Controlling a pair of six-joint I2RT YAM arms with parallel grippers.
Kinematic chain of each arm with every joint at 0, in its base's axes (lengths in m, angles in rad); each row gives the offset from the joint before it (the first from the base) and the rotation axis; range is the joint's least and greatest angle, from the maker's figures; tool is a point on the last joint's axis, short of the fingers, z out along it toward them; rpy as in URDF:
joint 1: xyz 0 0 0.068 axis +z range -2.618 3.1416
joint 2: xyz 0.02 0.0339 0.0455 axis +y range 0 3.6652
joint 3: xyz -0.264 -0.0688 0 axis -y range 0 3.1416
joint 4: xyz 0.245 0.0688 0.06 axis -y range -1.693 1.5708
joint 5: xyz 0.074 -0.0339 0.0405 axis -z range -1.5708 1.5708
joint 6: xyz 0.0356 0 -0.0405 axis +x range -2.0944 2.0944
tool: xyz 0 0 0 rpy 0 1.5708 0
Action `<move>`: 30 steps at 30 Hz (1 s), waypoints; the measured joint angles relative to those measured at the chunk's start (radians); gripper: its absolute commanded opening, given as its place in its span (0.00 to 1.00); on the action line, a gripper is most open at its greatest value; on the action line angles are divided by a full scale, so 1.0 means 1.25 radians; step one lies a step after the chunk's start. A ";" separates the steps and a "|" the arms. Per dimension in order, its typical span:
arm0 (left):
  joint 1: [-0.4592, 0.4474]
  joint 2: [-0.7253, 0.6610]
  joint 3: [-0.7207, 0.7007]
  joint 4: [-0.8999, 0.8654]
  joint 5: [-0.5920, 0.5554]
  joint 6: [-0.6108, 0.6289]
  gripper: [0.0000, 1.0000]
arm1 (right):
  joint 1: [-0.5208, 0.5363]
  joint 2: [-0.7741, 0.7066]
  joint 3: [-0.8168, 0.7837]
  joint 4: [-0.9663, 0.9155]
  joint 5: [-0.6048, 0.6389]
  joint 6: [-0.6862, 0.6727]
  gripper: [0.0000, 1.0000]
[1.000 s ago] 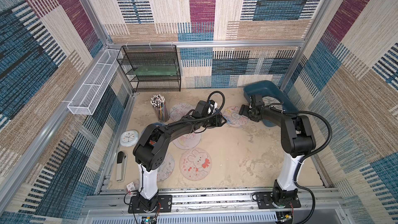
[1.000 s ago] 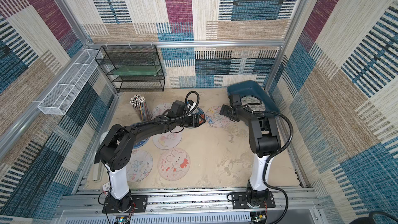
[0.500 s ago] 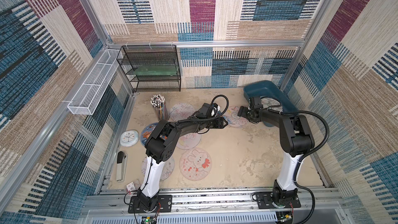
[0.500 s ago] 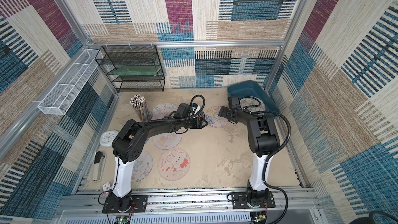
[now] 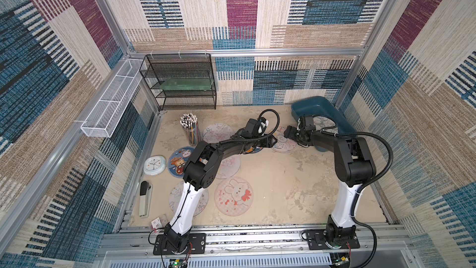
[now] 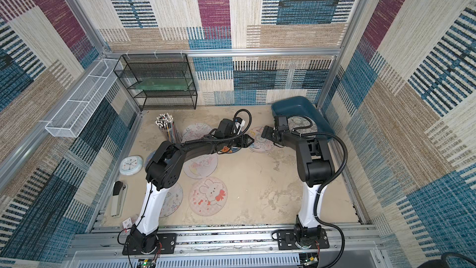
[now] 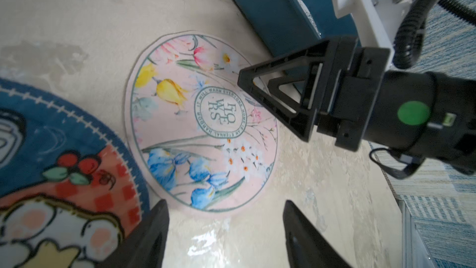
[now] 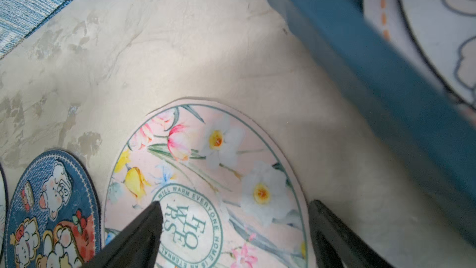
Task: Put the coasters into the storage box
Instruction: Pick up the coaster from the center of the board.
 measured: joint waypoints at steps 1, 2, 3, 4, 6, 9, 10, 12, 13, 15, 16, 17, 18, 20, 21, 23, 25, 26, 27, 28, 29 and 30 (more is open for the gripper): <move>0.000 0.013 0.013 -0.002 0.002 0.000 0.69 | 0.000 0.000 -0.002 0.003 -0.001 0.000 0.90; 0.000 0.028 0.029 -0.007 0.005 0.000 0.69 | 0.000 0.000 -0.003 0.007 -0.002 0.000 0.90; 0.000 0.038 0.040 -0.012 0.007 0.000 0.68 | 0.000 0.000 -0.005 0.011 -0.003 0.000 0.90; 0.000 0.053 0.057 -0.021 0.009 -0.001 0.68 | 0.000 0.000 -0.006 0.013 -0.004 -0.001 0.90; 0.000 0.077 0.082 -0.032 0.015 -0.001 0.68 | 0.000 0.000 -0.010 0.022 -0.007 -0.001 0.90; 0.000 0.098 0.110 -0.034 0.025 -0.002 0.68 | -0.003 -0.002 -0.022 0.044 -0.020 -0.001 0.89; 0.000 0.103 0.115 -0.033 0.026 -0.003 0.68 | -0.005 -0.002 -0.027 0.056 -0.033 0.000 0.89; 0.000 0.108 0.121 -0.032 0.032 -0.005 0.68 | -0.006 -0.002 -0.038 0.084 -0.068 0.000 0.86; 0.000 0.109 0.121 -0.030 0.035 -0.007 0.68 | -0.007 -0.001 -0.042 0.096 -0.091 0.001 0.84; 0.001 0.111 0.121 -0.026 0.041 -0.008 0.68 | -0.009 0.003 -0.049 0.119 -0.136 0.004 0.82; 0.001 0.111 0.121 -0.024 0.043 -0.010 0.68 | -0.010 0.004 -0.051 0.128 -0.155 0.006 0.80; 0.002 0.111 0.120 -0.022 0.043 -0.011 0.68 | -0.010 0.005 -0.054 0.136 -0.173 0.010 0.75; 0.002 0.111 0.119 -0.021 0.044 -0.011 0.68 | -0.010 0.005 -0.057 0.142 -0.189 0.011 0.71; 0.002 0.111 0.117 -0.016 0.045 -0.013 0.68 | -0.010 0.005 -0.064 0.143 -0.217 0.020 0.60; 0.002 0.111 0.117 -0.015 0.046 -0.013 0.68 | -0.011 0.005 -0.066 0.143 -0.228 0.023 0.55; 0.002 0.111 0.116 -0.013 0.046 -0.014 0.68 | -0.013 0.005 -0.070 0.136 -0.243 0.032 0.41; 0.002 0.112 0.116 -0.011 0.047 -0.015 0.68 | -0.015 0.005 -0.073 0.126 -0.253 0.041 0.29; 0.002 0.112 0.116 -0.011 0.048 -0.016 0.68 | -0.016 0.004 -0.074 0.120 -0.256 0.043 0.26; 0.002 0.112 0.115 -0.011 0.049 -0.016 0.68 | -0.016 0.003 -0.075 0.113 -0.258 0.043 0.23; 0.002 0.112 0.115 -0.010 0.049 -0.016 0.68 | -0.016 0.001 -0.075 0.104 -0.259 0.045 0.20; 0.002 0.111 0.115 -0.010 0.049 -0.016 0.68 | -0.016 -0.001 -0.076 0.097 -0.258 0.045 0.20; 0.002 0.111 0.114 -0.008 0.050 -0.016 0.68 | -0.017 -0.005 -0.076 0.090 -0.259 0.045 0.20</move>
